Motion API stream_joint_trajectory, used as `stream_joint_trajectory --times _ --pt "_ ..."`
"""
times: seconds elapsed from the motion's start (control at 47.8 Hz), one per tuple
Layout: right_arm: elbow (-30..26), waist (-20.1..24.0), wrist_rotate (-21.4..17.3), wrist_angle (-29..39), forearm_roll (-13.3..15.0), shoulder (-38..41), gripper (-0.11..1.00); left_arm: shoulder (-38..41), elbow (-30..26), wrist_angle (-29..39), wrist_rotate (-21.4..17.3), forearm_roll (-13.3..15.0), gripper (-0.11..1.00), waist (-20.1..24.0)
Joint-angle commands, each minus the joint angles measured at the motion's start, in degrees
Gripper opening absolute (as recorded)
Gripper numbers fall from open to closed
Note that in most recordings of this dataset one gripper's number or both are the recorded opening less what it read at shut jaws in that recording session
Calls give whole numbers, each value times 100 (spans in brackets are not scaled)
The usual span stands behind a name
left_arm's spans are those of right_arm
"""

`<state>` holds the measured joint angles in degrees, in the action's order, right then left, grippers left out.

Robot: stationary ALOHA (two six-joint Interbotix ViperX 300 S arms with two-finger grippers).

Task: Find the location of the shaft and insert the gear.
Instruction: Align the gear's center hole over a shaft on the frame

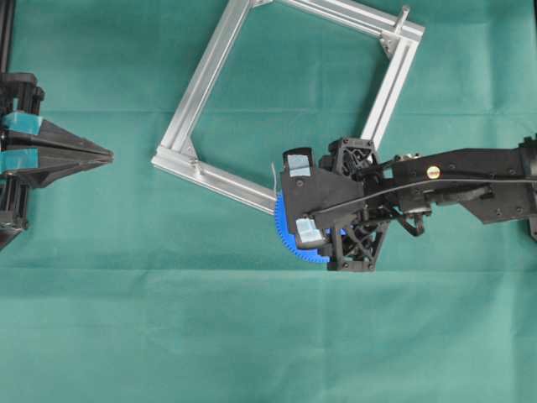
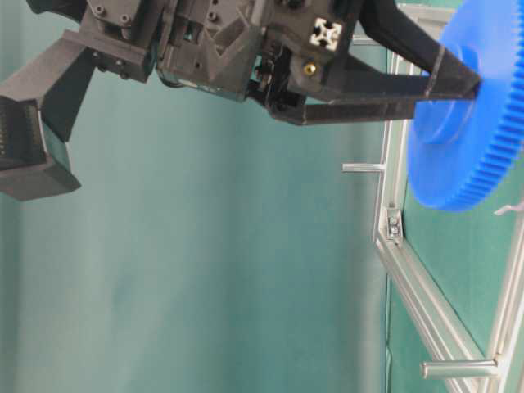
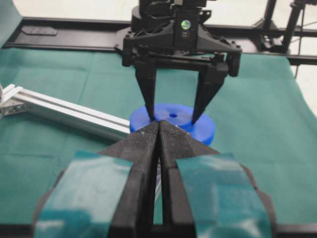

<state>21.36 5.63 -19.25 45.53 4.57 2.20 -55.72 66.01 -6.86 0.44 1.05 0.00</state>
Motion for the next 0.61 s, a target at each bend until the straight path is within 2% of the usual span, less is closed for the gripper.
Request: stream_joint_trajectory --times 0.0,0.314,0.586 --pt "-193 53 35 -167 -18 -62 68 44 -132 -26 -9 9 0 18" --pt "-360 62 290 -264 35 53 68 44 -123 -9 -9 18 1 18" --pt "-360 -141 360 -422 123 88 68 44 -105 105 0 9 1 18"
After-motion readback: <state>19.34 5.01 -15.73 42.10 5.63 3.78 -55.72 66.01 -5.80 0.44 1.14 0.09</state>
